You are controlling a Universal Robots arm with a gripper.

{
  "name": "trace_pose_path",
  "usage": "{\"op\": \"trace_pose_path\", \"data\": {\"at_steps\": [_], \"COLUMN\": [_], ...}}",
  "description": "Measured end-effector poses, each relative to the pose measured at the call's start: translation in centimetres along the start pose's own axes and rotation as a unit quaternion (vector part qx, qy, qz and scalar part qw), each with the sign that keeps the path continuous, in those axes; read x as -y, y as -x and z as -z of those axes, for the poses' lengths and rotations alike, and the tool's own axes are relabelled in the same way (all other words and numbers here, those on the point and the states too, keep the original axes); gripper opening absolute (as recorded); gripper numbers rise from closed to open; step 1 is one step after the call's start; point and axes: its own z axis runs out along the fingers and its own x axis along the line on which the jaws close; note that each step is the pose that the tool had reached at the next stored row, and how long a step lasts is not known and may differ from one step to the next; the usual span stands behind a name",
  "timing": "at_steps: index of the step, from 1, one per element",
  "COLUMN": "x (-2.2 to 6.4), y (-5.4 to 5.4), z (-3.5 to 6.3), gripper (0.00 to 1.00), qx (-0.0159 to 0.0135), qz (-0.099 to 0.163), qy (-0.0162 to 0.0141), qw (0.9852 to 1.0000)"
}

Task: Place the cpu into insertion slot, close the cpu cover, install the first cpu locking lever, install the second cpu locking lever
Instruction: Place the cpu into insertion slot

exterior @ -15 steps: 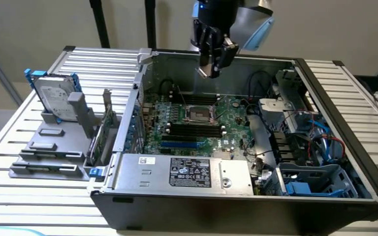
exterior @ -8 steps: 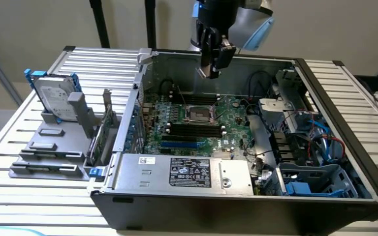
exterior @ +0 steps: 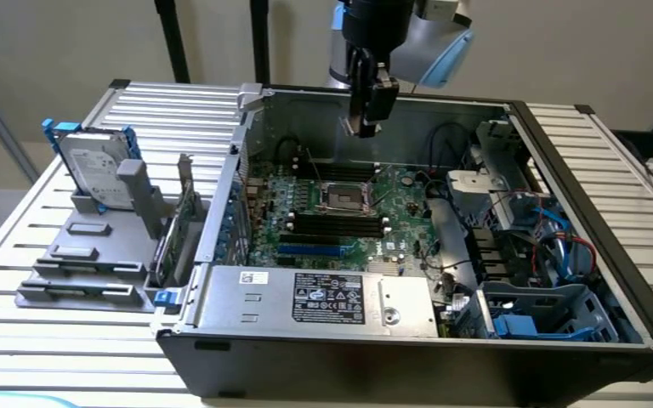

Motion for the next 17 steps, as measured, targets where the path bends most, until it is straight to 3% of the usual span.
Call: {"op": "trace_pose_path", "data": {"at_steps": [5,10,17], "x": [0.0,0.01,0.03], "y": [0.0,0.0,0.0], "z": [-0.1,-0.24,-1.17], "gripper": [0.54,0.54,0.54], "qx": [0.001,0.002,0.0022], "qz": [-0.044,-0.087,-0.094], "qy": [0.0003,0.0008,0.0009], "qw": [0.999,0.9962,0.9955]}}
